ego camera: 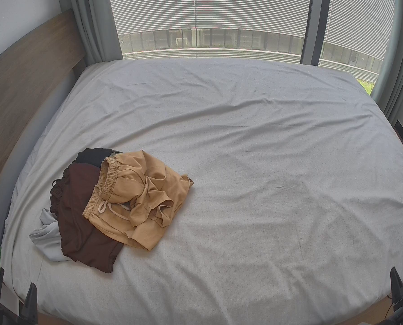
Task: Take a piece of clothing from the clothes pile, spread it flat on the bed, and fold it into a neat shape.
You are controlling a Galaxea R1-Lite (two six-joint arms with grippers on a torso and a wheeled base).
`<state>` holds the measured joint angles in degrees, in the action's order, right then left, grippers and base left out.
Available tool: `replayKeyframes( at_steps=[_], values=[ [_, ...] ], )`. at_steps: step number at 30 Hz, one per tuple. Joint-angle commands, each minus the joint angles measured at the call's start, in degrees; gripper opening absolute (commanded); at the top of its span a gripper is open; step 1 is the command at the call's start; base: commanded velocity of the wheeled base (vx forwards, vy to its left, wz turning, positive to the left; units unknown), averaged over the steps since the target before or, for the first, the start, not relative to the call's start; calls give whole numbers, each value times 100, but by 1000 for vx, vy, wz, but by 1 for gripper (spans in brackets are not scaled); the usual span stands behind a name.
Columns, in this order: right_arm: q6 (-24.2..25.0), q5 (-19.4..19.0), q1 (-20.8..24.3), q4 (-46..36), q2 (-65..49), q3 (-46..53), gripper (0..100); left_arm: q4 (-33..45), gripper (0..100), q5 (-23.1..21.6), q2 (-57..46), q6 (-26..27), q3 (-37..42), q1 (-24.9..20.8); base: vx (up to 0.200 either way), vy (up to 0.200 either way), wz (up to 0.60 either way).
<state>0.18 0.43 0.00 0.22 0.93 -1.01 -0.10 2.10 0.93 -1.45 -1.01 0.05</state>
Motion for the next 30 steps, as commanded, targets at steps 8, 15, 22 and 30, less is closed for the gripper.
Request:
replayKeyframes(
  at_steps=[8, 15, 22, 30],
  values=[
    [-9, 1, 0, 4, -31, 101, 100, -535, 100, -25, 268, -4, -496, 4, 0, 0, 0],
    [-9, 1, 9, 4, -40, 101, 100, -597, 100, -8, 681, -13, -453, -172, 0, 0, 0],
    [-18, 1, 9, 4, -40, 101, 100, -808, 100, -8, 1674, -171, -769, -655, 0, 0, 0],
    [-27, 1, 9, 4, -40, 101, 100, -1282, 100, -43, 2553, -664, -1068, -849, 0, 0, 0]
  ],
)
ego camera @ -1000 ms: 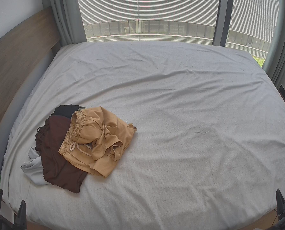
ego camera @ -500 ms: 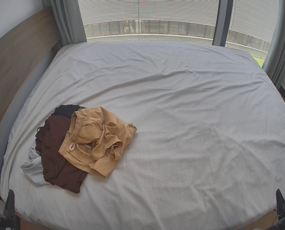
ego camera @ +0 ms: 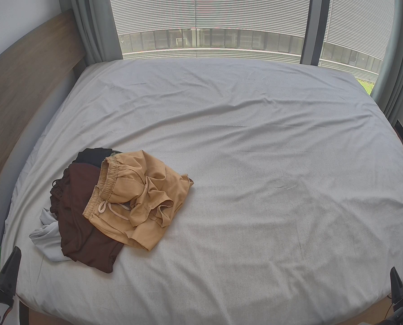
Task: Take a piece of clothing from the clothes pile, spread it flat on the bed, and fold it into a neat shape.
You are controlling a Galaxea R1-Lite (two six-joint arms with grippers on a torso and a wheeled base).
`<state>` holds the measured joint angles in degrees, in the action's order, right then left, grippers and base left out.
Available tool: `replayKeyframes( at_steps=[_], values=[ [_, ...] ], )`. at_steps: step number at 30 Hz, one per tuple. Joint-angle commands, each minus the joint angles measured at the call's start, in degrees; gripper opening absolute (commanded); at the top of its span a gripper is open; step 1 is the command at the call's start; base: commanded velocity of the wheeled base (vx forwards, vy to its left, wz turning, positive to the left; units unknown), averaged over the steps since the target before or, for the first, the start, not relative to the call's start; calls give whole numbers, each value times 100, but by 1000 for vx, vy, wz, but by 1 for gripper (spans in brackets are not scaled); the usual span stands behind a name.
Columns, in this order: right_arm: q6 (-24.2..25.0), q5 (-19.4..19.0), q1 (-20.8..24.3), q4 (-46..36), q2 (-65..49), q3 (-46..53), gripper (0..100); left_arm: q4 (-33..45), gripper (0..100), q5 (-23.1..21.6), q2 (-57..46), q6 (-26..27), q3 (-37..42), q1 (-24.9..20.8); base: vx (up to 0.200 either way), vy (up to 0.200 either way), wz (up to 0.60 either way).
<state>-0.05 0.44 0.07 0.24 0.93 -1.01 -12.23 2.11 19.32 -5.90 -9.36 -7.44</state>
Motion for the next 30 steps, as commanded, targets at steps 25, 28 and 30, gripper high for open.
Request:
replayKeyframes(
  at_steps=[25, 28, 30],
  values=[
    [-13, 0, 10, 2, -40, 101, 100, -184, 100, -633, 2955, -245, -1850, -267, 0, 0, 0],
    [-21, -9, 10, 2, -40, 101, 100, -236, 100, -703, 3060, -254, -1859, -302, 0, 0, 0],
    [-21, -9, 10, 2, -40, 101, 100, -245, 100, -782, 3130, -254, -1850, -320, 0, 0, 0]
  ],
)
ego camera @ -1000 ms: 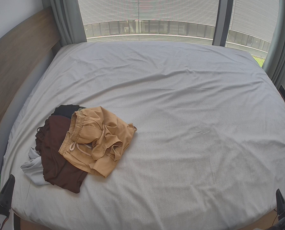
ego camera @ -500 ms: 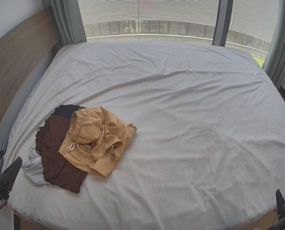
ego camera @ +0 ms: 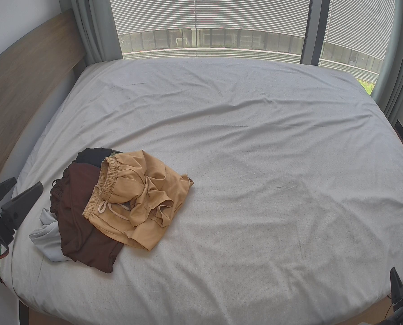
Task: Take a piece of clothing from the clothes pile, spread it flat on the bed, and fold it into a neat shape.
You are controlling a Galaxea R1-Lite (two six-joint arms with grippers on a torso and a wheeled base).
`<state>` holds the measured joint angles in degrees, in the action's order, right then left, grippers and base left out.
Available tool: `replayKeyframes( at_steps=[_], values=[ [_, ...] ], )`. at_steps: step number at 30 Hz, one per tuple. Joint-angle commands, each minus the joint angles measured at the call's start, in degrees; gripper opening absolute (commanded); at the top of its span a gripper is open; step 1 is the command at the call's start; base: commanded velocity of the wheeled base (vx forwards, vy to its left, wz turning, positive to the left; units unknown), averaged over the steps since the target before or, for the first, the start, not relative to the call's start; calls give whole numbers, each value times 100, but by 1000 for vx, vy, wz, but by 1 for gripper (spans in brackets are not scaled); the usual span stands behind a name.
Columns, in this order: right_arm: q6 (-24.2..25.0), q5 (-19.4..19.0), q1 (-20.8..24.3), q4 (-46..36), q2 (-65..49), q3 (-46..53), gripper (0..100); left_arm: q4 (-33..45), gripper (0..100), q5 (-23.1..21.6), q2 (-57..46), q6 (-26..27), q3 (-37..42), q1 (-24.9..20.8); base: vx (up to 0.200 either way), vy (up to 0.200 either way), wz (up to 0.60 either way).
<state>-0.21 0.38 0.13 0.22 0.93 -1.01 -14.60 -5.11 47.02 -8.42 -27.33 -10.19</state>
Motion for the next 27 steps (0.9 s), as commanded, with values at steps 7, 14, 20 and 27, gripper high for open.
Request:
replayKeyframes(
  at_steps=[7, 14, 20, 27],
  values=[
    [-6, 6, -5, 4, -40, 101, 100, -130, 100, -236, 1037, -63, -27, 17, 0, 0, 0],
    [-6, 6, 4, 4, -40, 101, 100, -754, 100, -254, 1784, -283, -44, 26, 0, 0, 0],
    [12, -11, 4, 4, -40, 101, 100, -895, 100, -324, 2488, -423, -238, 70, 0, 0, 0],
    [12, -20, 4, 4, -40, 101, 100, -1159, 100, -500, 3059, -625, -440, 167, 0, 0, 0]
  ],
)
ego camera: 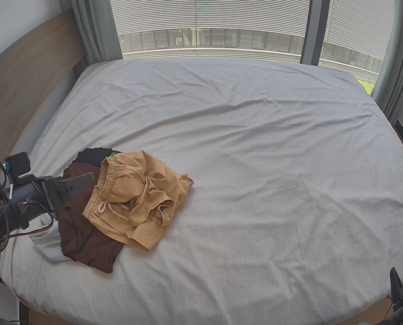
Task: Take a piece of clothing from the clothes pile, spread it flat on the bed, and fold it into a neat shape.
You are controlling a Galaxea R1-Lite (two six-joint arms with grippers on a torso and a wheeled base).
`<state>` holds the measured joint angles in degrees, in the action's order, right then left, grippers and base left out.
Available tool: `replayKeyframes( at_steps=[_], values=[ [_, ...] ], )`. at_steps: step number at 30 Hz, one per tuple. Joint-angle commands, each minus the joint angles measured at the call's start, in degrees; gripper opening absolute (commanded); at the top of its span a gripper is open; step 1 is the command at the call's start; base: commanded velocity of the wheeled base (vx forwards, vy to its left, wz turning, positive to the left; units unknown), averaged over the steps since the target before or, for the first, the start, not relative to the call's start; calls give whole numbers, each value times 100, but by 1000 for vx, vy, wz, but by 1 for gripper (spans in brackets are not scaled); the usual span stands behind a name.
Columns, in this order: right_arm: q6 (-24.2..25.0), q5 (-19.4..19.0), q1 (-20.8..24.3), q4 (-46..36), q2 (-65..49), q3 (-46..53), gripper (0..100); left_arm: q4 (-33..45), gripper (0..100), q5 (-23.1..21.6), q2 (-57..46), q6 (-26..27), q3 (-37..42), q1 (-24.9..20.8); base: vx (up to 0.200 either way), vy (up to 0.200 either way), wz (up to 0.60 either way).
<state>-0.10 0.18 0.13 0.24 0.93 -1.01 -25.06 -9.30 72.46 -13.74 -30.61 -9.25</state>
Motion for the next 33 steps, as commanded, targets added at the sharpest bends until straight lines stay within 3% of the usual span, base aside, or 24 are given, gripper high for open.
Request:
replayKeyframes(
  at_steps=[1, 11, 17, 33],
  values=[
    [1, -1, 4, 2, -40, 101, 100, -192, 100, -151, 585, -138, -112, 90, 0, 0, 0],
    [1, -1, -5, 2, -40, 101, 100, -666, 100, -687, 1358, -199, -252, 609, 0, 0, 0],
    [10, -1, 4, 2, -40, 101, 100, -816, 100, -1100, 1640, -208, -323, 697, 0, 0, 0],
    [10, -1, 4, 2, -40, 101, 100, -1660, 100, -1285, 2940, -199, -736, 881, 0, 0, 0]
  ],
)
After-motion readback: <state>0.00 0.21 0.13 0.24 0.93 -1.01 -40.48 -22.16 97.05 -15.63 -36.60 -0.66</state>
